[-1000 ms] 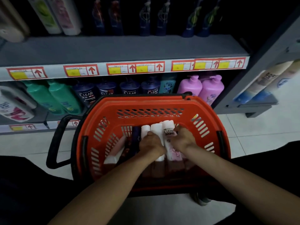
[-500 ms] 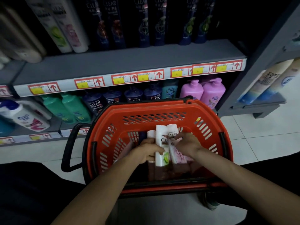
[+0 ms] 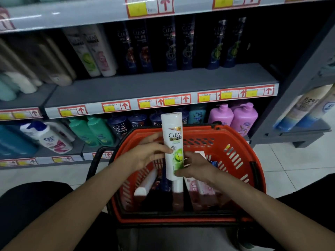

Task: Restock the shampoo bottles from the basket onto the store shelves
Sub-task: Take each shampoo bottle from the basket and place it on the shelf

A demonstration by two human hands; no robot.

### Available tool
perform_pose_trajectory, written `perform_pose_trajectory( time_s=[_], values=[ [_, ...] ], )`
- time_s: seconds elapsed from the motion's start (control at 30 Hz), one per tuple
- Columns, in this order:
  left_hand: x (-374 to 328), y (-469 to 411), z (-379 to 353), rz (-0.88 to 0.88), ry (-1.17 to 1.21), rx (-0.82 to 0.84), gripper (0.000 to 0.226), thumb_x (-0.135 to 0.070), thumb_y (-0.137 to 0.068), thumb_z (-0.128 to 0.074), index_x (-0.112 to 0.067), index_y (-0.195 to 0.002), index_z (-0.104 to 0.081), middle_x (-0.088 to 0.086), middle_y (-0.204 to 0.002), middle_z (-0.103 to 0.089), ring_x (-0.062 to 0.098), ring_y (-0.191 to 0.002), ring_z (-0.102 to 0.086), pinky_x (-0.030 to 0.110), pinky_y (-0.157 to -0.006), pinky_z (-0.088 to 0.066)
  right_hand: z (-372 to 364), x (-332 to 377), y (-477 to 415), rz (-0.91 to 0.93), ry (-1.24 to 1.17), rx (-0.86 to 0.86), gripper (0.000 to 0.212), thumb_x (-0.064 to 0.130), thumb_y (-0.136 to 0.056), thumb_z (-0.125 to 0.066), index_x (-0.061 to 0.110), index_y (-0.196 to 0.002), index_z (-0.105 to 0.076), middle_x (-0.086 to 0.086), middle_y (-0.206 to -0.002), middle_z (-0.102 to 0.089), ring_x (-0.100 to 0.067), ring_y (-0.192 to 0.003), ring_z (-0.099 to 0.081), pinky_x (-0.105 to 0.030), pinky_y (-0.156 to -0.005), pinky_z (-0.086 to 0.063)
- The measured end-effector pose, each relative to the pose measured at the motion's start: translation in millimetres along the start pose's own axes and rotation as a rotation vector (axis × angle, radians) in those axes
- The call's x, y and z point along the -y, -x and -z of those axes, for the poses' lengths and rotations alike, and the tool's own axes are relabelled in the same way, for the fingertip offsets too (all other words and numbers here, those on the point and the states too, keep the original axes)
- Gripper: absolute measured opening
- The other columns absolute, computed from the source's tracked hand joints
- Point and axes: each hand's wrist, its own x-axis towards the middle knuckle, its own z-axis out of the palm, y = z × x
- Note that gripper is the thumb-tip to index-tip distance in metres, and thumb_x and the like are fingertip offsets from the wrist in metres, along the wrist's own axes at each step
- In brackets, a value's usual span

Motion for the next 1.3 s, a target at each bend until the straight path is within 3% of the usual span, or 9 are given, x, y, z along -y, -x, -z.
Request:
perform_pose_trajectory(
  time_s=[0.17, 0.37, 0.53, 0.73, 0.83, 1.0, 1.1, 1.3],
  values=[
    [-28, 29, 19, -0.175, -0.017, -0.153, 0.058, 0.007, -0.079, -0.079, -0.021, -0.128, -0.067, 0.011, -0.118, -0.076, 0.026, -0.116, -0.07, 0.046, -0.104, -0.054, -27, 35, 6, 0.271, 0.08, -0.146, 0.069, 0.03, -0.07, -0.091, 0.031, -0.132, -0.06, 0.013, -0.11, -0.073, -0.003, -0.1, -0.069, -0.031, -0.089, -0.058],
    [-57, 59, 36, -0.325, -0.012, -0.246, 0.058, 0.008, -0.076, -0.081, -0.023, -0.124, -0.069, 0.003, -0.106, -0.079, 0.024, -0.108, -0.074, 0.044, -0.096, -0.058, -39, 83, 8, 0.421, 0.177, -0.299, 0.061, 0.033, -0.074, -0.09, 0.032, -0.13, -0.064, 0.02, -0.111, -0.073, 0.008, -0.099, -0.065, -0.016, -0.084, -0.053],
    [-84, 82, 52, -0.456, 0.049, -0.327, 0.054, 0.014, -0.077, -0.077, -0.023, -0.115, -0.07, 0.001, -0.104, -0.08, 0.022, -0.1, -0.076, 0.034, -0.084, -0.061, -53, 132, 1, 0.488, 0.229, -0.363, 0.057, 0.037, -0.071, -0.09, 0.028, -0.123, -0.067, 0.017, -0.106, -0.073, 0.008, -0.09, -0.065, -0.013, -0.079, -0.053],
    [-98, 101, 93, -0.625, 0.048, -0.484, 0.05, 0.007, -0.078, -0.082, -0.016, -0.12, -0.068, -0.002, -0.112, -0.078, 0.012, -0.101, -0.076, 0.024, -0.084, -0.06, -92, 187, -23, 0.552, 0.161, -0.375, 0.046, 0.028, -0.068, -0.089, 0.026, -0.11, -0.071, 0.014, -0.092, -0.076, 0.003, -0.081, -0.07, -0.033, -0.078, -0.061],
    [-103, 103, 123, -0.702, -0.107, -0.556, 0.046, -0.008, -0.083, -0.084, -0.028, -0.121, -0.067, -0.011, -0.109, -0.077, 0.005, -0.103, -0.073, 0.017, -0.087, -0.057, -106, 213, -43, 0.559, 0.167, -0.362, 0.045, 0.028, -0.064, -0.089, 0.028, -0.104, -0.068, 0.015, -0.087, -0.075, 0.001, -0.076, -0.07, -0.036, -0.073, -0.062],
    [-103, 90, 168, -0.645, -0.296, -0.702, 0.034, -0.023, -0.087, -0.082, -0.026, -0.119, -0.07, -0.01, -0.094, -0.076, -0.005, -0.078, -0.069, 0.022, -0.076, -0.057, -119, 248, -80, 0.576, 0.237, -0.349, 0.048, 0.031, -0.065, -0.086, 0.028, -0.108, -0.066, 0.018, -0.09, -0.072, 0.002, -0.081, -0.069, -0.028, -0.072, -0.061],
    [-104, 72, 188, -0.596, -0.299, -0.738, 0.034, -0.028, -0.085, -0.083, -0.026, -0.117, -0.071, -0.006, -0.088, -0.076, 0.003, -0.079, -0.071, 0.026, -0.071, -0.057, -128, 264, -107, 0.572, 0.218, -0.346, 0.046, 0.029, -0.065, -0.086, 0.028, -0.107, -0.066, 0.016, -0.091, -0.073, 0.0, -0.084, -0.07, -0.026, -0.072, -0.061],
    [-119, 29, 228, -0.562, -0.265, -0.796, 0.037, -0.04, -0.081, -0.084, -0.027, -0.114, -0.072, -0.005, -0.083, -0.079, 0.012, -0.079, -0.075, 0.046, -0.077, -0.064, -145, 284, -166, 0.587, 0.15, -0.395, 0.045, 0.021, -0.068, -0.084, 0.028, -0.11, -0.068, 0.015, -0.087, -0.073, 0.001, -0.078, -0.07, -0.024, -0.067, -0.061]
  ],
)
